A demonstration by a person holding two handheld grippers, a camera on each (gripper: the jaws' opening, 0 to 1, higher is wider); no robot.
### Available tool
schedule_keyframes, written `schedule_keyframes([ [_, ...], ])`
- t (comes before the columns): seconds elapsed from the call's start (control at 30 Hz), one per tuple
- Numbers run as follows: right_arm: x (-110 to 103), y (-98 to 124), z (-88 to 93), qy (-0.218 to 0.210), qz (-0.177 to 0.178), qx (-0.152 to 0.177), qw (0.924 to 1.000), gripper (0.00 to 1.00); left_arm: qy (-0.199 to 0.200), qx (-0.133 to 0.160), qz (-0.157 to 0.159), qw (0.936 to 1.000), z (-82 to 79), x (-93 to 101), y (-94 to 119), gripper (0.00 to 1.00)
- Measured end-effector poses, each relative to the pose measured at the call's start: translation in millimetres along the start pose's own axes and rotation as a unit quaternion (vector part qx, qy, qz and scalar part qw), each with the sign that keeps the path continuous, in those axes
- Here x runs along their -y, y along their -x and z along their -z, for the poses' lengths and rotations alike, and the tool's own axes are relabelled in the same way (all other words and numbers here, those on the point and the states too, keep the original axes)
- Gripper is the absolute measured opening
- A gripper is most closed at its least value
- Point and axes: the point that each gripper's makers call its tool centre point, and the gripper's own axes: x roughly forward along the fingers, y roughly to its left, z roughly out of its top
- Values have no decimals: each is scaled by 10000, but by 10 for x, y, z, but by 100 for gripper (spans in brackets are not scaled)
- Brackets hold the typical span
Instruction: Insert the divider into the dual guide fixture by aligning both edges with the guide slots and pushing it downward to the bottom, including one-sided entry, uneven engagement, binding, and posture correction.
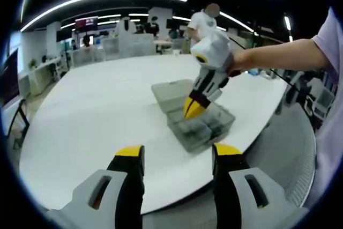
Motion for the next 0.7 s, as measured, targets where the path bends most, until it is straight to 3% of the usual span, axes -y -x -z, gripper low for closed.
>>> schedule_keyframes([
  [0.47, -9, -25, -6, 132, 11, -104, 9999, 0, -1, -7, 0, 10000, 1, 1, -1, 48],
  [0.7, -18, 4, -5, 38, 0, 95, 9999, 0, 5, 1, -3, 10000, 0, -1, 0, 48],
])
